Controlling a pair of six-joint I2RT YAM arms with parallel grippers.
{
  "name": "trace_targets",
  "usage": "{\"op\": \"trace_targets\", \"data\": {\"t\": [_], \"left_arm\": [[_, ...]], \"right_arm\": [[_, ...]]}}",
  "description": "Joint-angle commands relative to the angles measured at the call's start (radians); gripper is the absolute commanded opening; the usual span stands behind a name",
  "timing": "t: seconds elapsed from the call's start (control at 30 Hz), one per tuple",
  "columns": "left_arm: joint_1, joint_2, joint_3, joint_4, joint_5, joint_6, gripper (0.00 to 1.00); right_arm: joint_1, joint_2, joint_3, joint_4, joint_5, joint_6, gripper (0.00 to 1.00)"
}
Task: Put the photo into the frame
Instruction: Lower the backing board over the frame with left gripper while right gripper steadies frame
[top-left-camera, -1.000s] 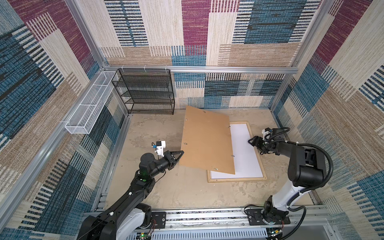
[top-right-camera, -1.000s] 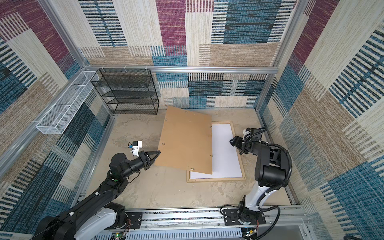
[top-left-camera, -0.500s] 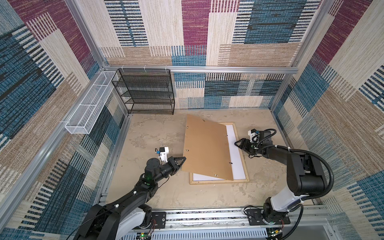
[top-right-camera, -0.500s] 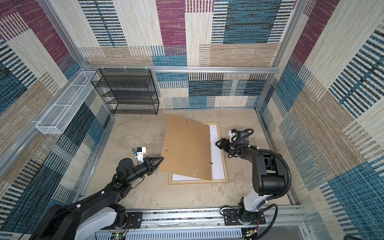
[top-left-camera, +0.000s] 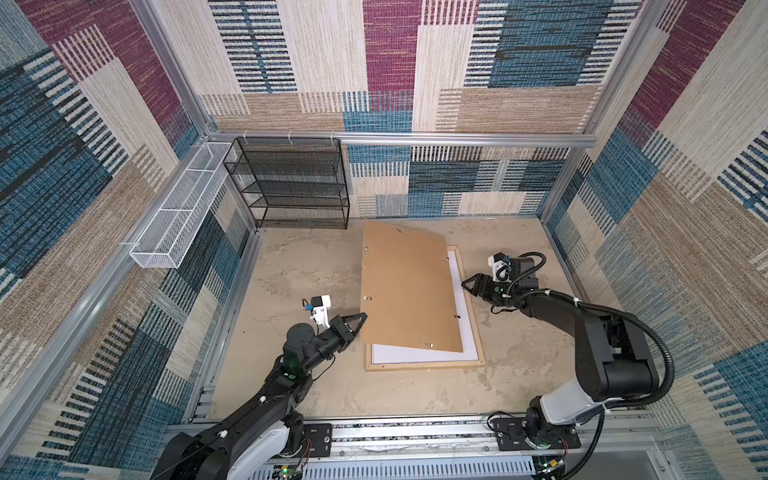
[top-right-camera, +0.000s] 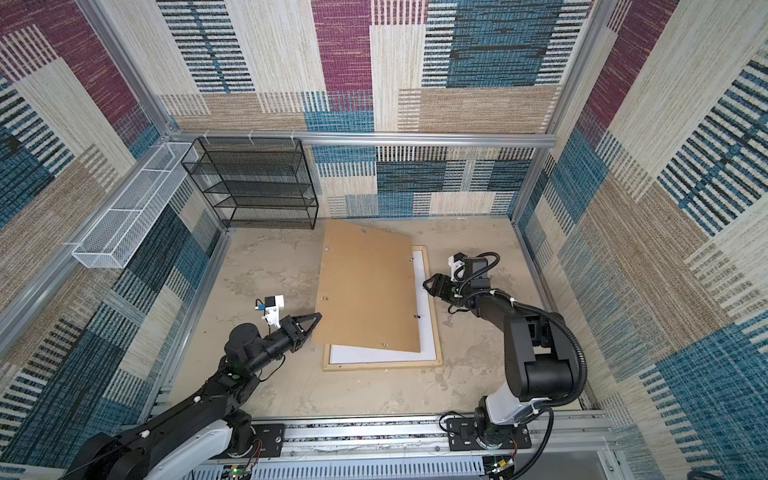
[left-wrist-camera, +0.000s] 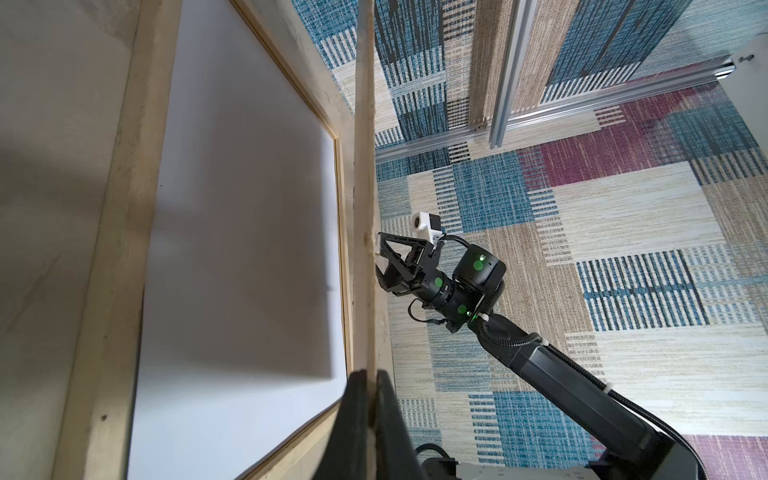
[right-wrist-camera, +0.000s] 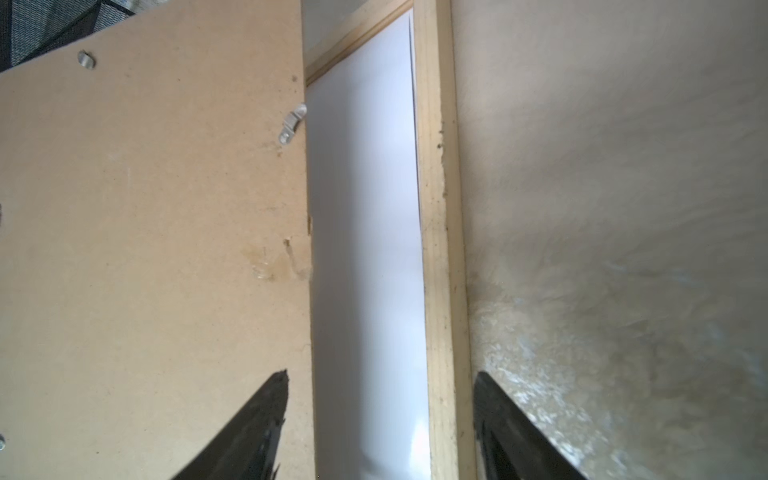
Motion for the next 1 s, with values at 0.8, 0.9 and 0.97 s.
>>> {"op": "trace_targets", "data": {"t": [0.8, 0.9, 0.97], "left_arm": [[0.003, 0.221, 0.051, 0.322, 0.029, -0.04, 0.0], [0.003, 0.202, 0.053, 0.3, 0.023, -0.032, 0.0], [0.003, 0.189, 0.054, 0.283, 0.022, -0.028, 0.0]], "right_arm": [[0.182, -0.042, -0.069, -0.071, 0.004, -0.05, 0.46], [0.191, -0.055, -0.082, -0.084, 0.005, -0.046, 0.45], [0.195, -0.07, -0.091, -0.094, 0.004, -0.044, 0.45]]}}
